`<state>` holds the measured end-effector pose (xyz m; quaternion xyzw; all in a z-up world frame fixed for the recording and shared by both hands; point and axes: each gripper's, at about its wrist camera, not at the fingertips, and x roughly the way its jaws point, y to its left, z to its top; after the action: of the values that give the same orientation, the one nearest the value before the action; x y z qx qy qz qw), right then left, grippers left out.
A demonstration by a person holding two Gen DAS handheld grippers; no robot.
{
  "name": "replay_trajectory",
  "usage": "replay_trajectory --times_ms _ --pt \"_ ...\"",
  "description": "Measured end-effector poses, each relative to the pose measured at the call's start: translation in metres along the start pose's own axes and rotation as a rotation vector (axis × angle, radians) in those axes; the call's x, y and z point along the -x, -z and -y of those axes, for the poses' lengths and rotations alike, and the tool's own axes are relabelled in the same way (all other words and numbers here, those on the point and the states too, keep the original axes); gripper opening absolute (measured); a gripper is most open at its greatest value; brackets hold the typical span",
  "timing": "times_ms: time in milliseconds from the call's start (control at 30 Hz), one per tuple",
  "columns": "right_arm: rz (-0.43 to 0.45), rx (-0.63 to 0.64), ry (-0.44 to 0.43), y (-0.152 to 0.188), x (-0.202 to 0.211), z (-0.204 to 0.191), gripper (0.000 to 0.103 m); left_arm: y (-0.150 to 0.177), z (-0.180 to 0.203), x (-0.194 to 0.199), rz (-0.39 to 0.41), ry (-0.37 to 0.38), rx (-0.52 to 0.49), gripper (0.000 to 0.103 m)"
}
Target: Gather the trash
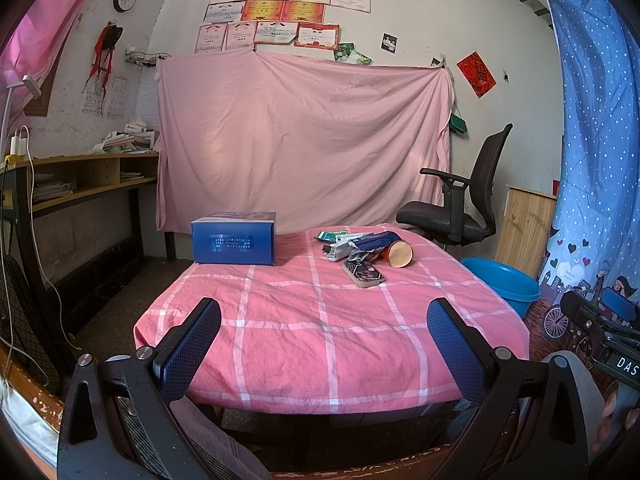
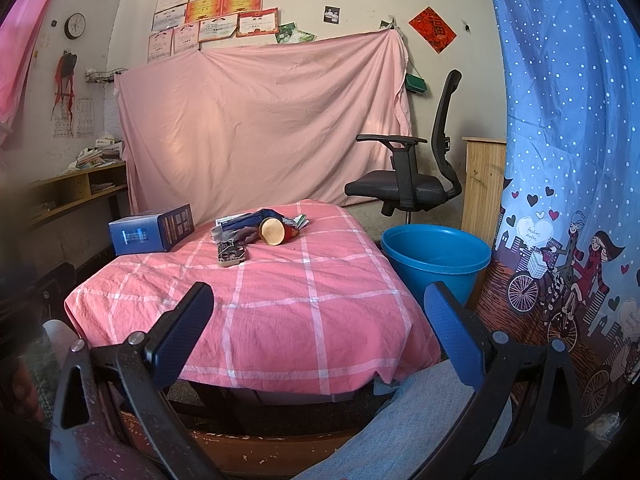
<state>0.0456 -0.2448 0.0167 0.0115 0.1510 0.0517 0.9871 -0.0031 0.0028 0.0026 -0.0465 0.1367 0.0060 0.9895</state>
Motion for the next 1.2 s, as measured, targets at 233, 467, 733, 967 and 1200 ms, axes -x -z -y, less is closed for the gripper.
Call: replay_trajectory --times_ms 233,467,733,967,1200 --pt "-0.011 -0.016 -0.012 -0.003 -0.002 0.0 0.103 -0.004 0.003 -0.002 -0.014 -0.004 -0.003 0.101" --pt "-0.017 -0.029 -0.038 -0.01 -0.017 0.005 0.103 -0.015 0.006 -0.017 -0.01 -0.015 -0.01 0.101" --pt "0.046 0.031 -0.051 -0.029 -0.049 0.004 0.103 -0.041 0.007 -0.057 0.025 -0.042 0.009 0.101" --pt "0.108 0.081 -0.062 -0.047 -0.088 0.005 0.103 -0.057 0.008 -0.106 0.036 -0.057 0.017 0.101" --pt "0.122 0.085 -0.08 -0.065 -0.134 0.006 0.103 -0.063 0.006 -0.157 0.034 -0.06 0.005 0.101"
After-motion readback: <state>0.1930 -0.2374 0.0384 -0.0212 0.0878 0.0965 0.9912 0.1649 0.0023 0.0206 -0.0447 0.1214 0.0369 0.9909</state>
